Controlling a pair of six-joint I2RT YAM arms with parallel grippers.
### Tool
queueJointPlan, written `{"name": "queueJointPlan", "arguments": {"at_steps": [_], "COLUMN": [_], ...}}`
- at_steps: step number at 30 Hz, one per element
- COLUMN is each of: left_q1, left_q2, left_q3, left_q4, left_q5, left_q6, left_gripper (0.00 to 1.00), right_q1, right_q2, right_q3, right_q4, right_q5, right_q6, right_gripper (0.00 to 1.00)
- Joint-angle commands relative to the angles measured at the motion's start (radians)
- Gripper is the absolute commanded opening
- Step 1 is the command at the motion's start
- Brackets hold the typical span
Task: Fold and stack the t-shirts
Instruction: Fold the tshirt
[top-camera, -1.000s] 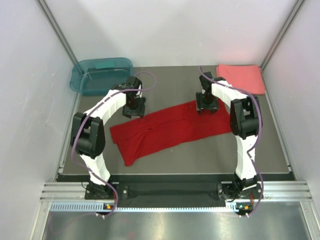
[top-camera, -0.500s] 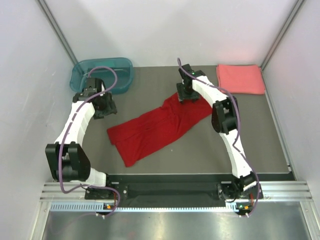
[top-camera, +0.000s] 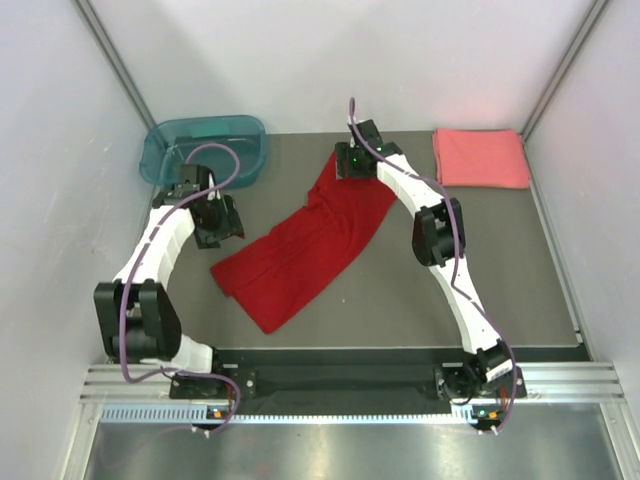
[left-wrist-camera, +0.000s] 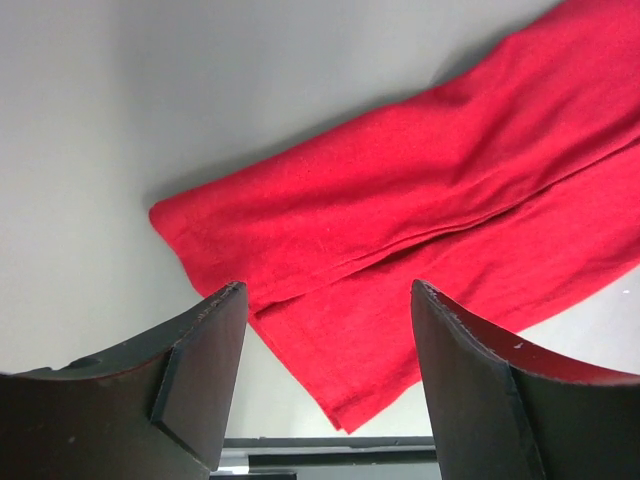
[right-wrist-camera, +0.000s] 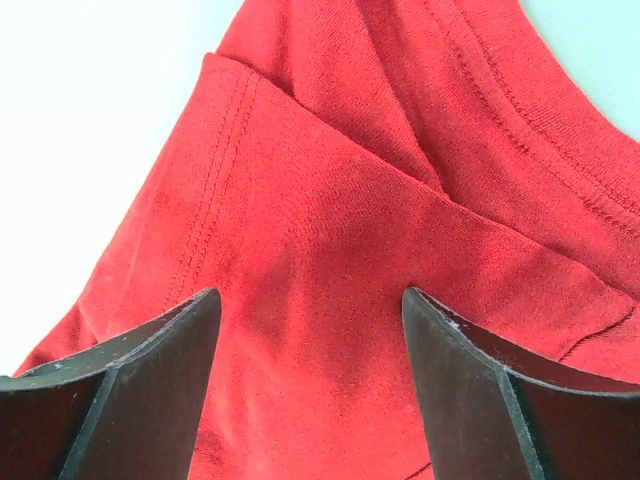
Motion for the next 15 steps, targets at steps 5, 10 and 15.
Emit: {"name": "queueJointPlan", "arguments": {"at_steps": [5, 10, 15], "left_q1": [-0.017, -0.208, -0.304], "left_q2": [0.117, 0.174, 0.260], "left_q3": [0.059, 0.126, 0.153], "left_q4": [0.051, 0.031, 0.005], "left_q5": [0.095, 0.008, -0.014], "left_q6": [0.042, 0.082, 0.160], "left_gripper": [0.71, 0.73, 0.78], "right_q1": [-0.007, -0.013, -0.047], "right_q2": [-0.104, -0.263, -0.417], "right_q3": [-0.038, -0.057, -0.124], "right_q4": [0.044, -0.050, -0.154], "right_q5": [-0.054, -0.075, -0.106], "right_q6": [-0.037, -0.040, -0.037], "right_gripper": [0.77, 0.80, 0.81]}}
